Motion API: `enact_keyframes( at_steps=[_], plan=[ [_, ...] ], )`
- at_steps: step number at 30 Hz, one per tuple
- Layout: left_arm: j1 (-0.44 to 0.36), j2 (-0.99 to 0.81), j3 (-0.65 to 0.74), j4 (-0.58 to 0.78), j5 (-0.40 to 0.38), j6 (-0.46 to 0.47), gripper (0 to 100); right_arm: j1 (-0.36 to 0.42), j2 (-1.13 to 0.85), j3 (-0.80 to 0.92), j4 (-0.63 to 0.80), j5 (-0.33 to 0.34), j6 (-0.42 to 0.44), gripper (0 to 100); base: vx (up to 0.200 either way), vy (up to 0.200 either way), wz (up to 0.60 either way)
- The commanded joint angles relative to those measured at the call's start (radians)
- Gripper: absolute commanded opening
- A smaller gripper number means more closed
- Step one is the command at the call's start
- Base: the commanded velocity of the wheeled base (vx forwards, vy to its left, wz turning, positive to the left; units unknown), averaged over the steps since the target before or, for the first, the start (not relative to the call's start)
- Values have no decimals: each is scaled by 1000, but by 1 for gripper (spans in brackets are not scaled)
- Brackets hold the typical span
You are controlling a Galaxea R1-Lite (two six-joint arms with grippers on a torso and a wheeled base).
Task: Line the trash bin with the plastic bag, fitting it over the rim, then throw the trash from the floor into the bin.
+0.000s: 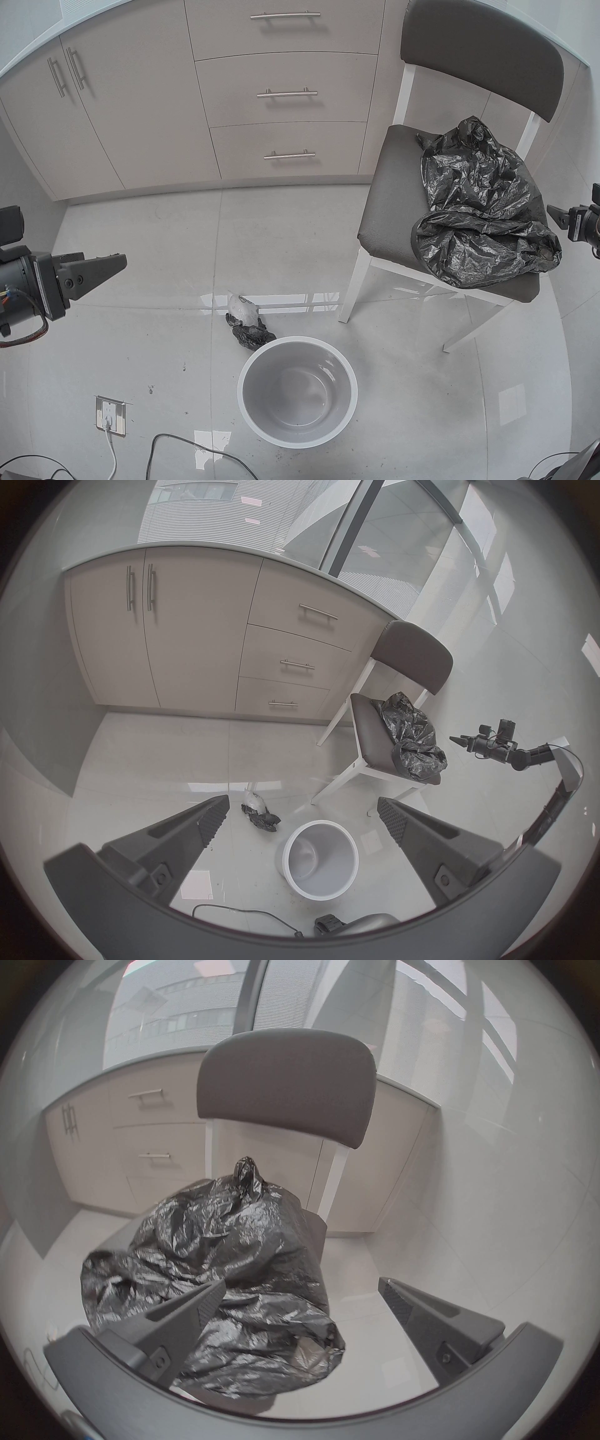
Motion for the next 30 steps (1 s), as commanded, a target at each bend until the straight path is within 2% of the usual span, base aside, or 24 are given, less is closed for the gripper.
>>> enact_keyframes(
  at_steps=[1, 7, 12, 14, 30],
  plan=[
    [1, -7, 7, -1, -1, -1, 100, -32, -25, 38, -9, 24, -75, 100, 0, 0, 0],
    [1, -7, 7, -1, -1, 1, 100, 8, -17, 17, -7, 33, -160, 100, 0, 0, 0],
    [1, -2, 5, -1, -2, -1, 100, 11, -10, 17, -7, 35, -201, 100, 0, 0, 0],
    [-2, 3, 7, -1, -4, 1, 100, 11, 1, 26, -7, 33, -247, 100, 0, 0, 0],
    [-4, 9, 7, -1, -5, -1, 100, -3, 88, 58, -12, 29, -246, 100, 0, 0, 0]
  ],
)
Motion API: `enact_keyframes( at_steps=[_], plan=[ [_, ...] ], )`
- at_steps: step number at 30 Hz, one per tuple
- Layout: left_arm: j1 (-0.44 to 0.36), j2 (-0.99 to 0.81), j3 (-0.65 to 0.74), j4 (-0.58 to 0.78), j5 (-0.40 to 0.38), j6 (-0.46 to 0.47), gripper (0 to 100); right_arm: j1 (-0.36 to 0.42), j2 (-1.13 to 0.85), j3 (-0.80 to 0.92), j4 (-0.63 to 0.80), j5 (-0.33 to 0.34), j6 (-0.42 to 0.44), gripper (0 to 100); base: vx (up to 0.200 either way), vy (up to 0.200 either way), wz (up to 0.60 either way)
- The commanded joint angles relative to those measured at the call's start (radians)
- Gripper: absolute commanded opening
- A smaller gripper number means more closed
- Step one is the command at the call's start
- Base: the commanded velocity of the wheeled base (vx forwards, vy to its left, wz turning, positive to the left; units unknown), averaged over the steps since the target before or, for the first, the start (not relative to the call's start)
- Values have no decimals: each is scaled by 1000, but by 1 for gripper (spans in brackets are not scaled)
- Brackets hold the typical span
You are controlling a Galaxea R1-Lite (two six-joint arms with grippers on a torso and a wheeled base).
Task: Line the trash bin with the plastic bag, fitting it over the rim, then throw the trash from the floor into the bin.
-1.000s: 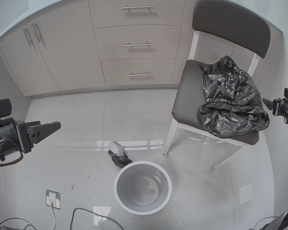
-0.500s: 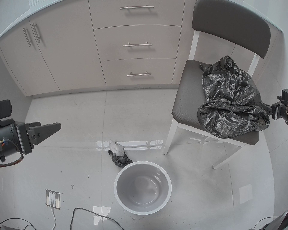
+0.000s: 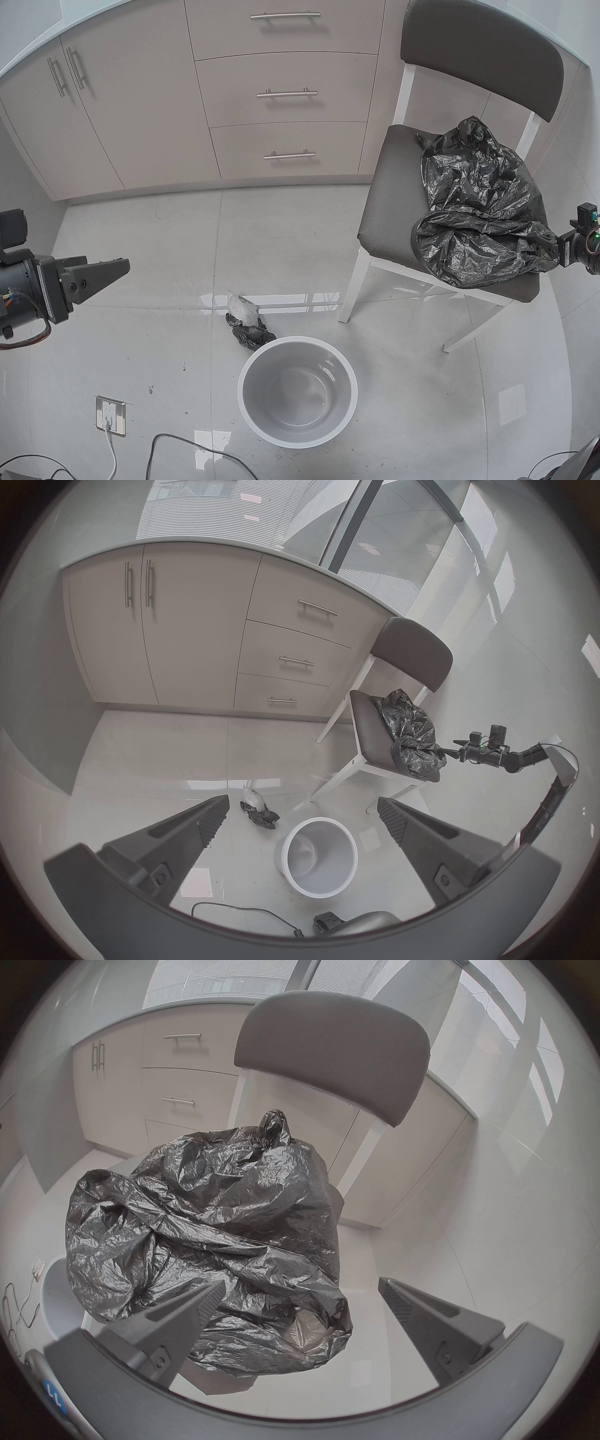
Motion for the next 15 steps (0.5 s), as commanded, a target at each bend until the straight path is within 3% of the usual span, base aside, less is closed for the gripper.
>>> enact_keyframes(
  at_steps=[1, 4, 9, 15],
  plan=[
    [0, 7, 0, 0, 0, -1, 100, -2, 44, 1, -8, 1, 2, 100, 0, 0, 0],
    [0, 10, 0, 0, 0, -1, 100, -10, 66, -4, -31, -6, 8, 100, 0, 0, 0],
    [0, 14, 0, 0, -2, -1, 100, -42, 93, -15, -77, -44, 90, 100, 0, 0, 0],
    [-2, 30, 0, -3, -2, -1, 100, -91, 99, -3, -76, -39, 87, 100, 0, 0, 0]
  ],
)
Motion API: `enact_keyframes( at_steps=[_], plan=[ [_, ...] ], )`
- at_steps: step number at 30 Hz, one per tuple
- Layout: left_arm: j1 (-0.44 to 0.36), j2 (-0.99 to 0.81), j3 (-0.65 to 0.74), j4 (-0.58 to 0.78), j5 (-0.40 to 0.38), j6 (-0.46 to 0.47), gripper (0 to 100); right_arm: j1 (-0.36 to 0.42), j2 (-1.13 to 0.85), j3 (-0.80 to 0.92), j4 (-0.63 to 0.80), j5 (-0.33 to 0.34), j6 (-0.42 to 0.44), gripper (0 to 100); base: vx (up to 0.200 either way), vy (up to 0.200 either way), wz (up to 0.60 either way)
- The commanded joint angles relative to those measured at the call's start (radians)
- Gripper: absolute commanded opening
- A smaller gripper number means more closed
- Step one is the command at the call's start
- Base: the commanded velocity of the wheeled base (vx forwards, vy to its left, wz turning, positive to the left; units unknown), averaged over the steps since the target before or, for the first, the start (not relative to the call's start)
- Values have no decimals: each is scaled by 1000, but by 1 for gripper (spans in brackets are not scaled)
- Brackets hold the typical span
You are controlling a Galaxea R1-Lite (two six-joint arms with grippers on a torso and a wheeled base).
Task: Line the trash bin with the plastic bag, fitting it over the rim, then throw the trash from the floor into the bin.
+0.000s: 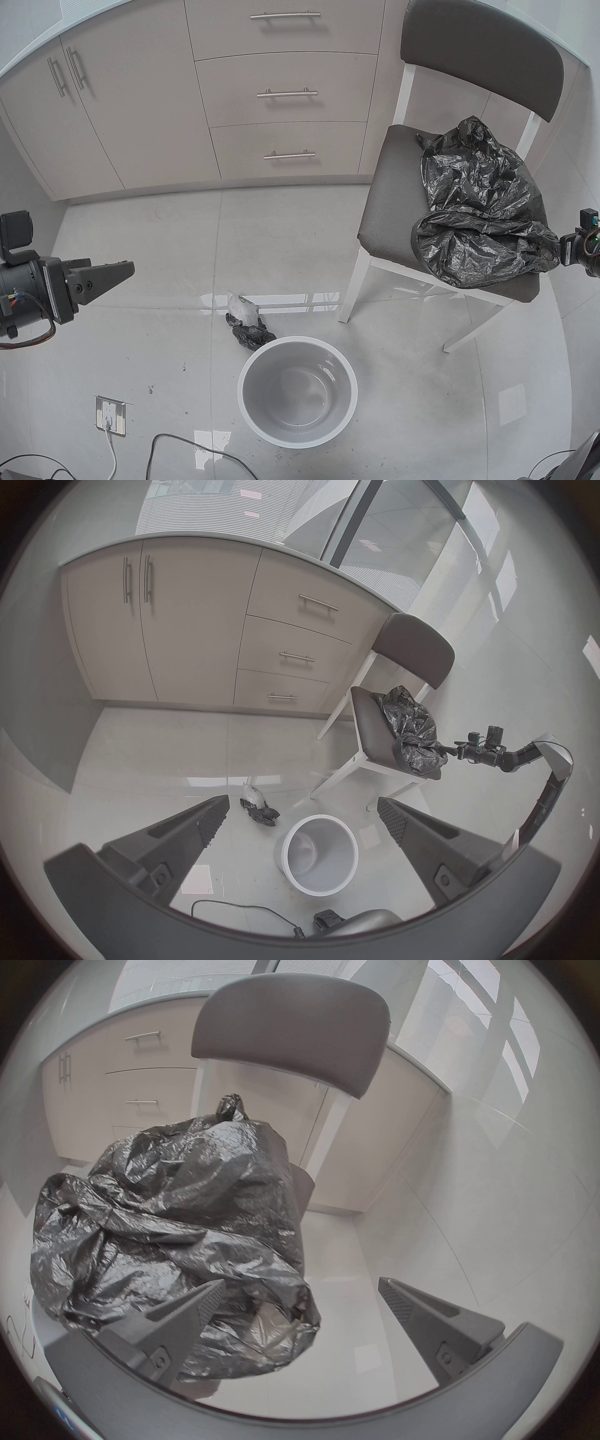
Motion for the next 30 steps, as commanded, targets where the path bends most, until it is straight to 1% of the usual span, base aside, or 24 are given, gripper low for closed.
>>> enact_keyframes(
  at_steps=[1, 5, 8, 16, 20, 22, 23, 24, 28, 29, 30],
  plan=[
    [-1, 11, 1, -3, 0, 0, 100, -33, 11, 7, 3, 3, -2, 100, 0, 0, 0],
    [-1, 23, 7, -23, 0, -10, 100, -59, 24, 21, 0, 4, -1, 100, 0, 0, 0],
    [-2, 32, 9, -40, 0, -13, 100, -59, 44, 23, 0, 15, 1, 100, 0, 0, 0],
    [-2, 34, 12, -42, 2, -19, 100, -50, 81, 21, -1, 17, 16, 100, 0, 0, 0],
    [-4, 32, 12, -42, 0, -19, 100, -26, 87, 20, 2, 17, 68, 100, 0, 0, 0],
    [-5, 32, 12, -42, 2, -20, 100, 2, 87, 18, 8, 17, 121, 100, 0, 0, 0],
    [-7, 32, 12, -42, 2, -20, 100, 7, 89, 18, 8, 17, 133, 100, 0, 0, 0],
    [-8, 29, 14, -42, 0, -20, 100, 24, 93, 18, 11, 14, 168, 100, 0, 0, 0],
    [-10, 22, 12, -42, -1, -20, 100, 39, 119, 16, 7, 11, 196, 100, 0, 0, 0],
    [-10, 22, 14, -42, -1, -20, 100, 39, 119, 16, 5, 11, 196, 0, 0, 0, 0],
    [-11, 20, 12, -43, -1, -20, 100, 42, 124, 16, 5, 11, 203, 0, 0, 0, 0]
  ],
)
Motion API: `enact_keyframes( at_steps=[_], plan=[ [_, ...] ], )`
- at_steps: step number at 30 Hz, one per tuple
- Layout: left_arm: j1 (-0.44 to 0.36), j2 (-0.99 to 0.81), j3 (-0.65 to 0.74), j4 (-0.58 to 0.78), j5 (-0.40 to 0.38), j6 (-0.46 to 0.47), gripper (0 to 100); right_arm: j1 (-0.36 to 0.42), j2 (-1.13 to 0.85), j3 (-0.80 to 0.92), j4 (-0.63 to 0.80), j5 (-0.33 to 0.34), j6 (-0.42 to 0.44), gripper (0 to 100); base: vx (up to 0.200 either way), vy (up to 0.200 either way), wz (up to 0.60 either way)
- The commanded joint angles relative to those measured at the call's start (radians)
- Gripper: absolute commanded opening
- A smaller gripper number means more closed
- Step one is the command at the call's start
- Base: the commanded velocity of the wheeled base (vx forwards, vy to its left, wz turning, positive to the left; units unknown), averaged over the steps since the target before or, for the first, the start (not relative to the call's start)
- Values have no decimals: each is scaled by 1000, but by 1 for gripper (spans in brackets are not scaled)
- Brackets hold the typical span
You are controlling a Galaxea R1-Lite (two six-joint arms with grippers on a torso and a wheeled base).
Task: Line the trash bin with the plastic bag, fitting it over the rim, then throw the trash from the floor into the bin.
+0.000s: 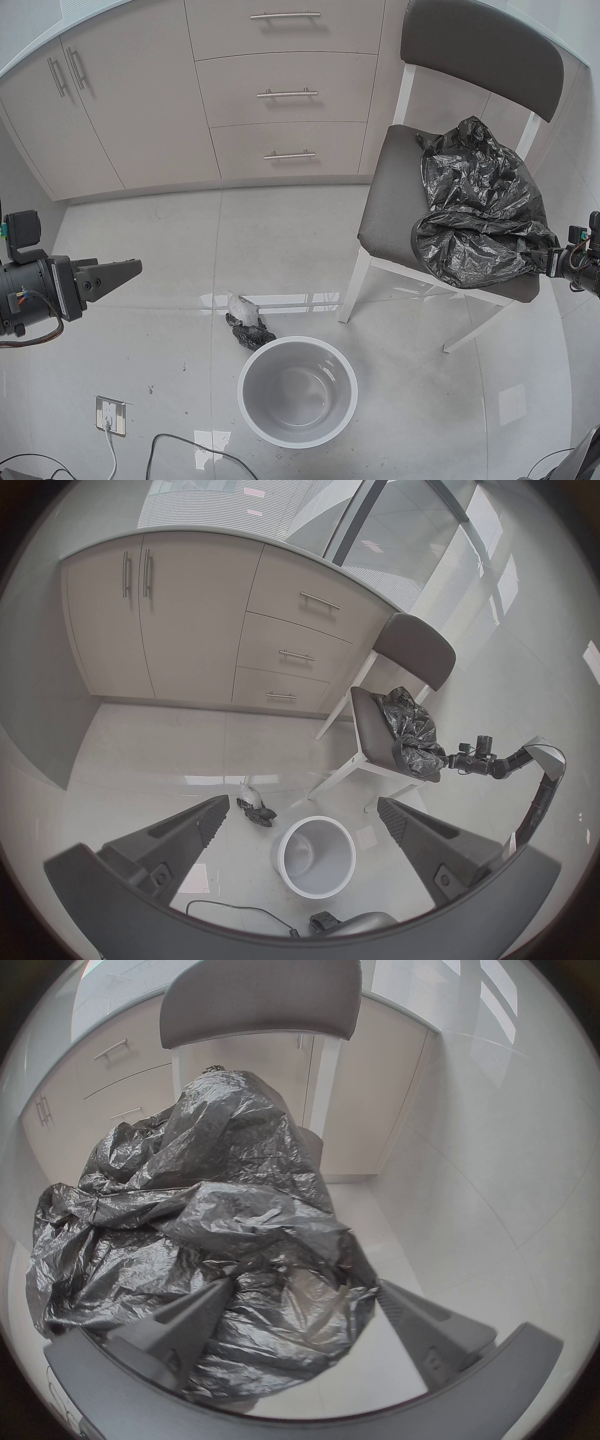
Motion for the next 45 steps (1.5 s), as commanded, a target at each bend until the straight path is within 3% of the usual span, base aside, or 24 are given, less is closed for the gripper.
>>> enact_keyframes(
  at_steps=[1, 13, 28, 34, 37, 45],
  plan=[
    [-3, -10, -1, -3, -1, -1, 100, 14, 21, -1, 1, -1, 7, 0, 0, 0, 0],
    [-21, -11, 4, -8, -1, 1, 100, 2, 57, -6, -5, 2, 42, 0, 0, 0, 0],
    [-21, -30, 31, -49, -1, -22, 100, 11, 44, -82, 25, 31, 384, 0, 0, 0, 0],
    [-21, -45, 27, -50, -1, -73, 100, 7, -29, -188, 251, 200, 593, 0, 0, 0, 0],
    [-23, -60, 30, -50, -2, -90, 100, -15, -66, -248, 372, 347, 700, 0, 0, 0, 0],
    [-23, -71, 30, -50, -4, -90, 100, -39, -74, -246, 415, 508, 760, 0, 0, 0, 0]
  ],
)
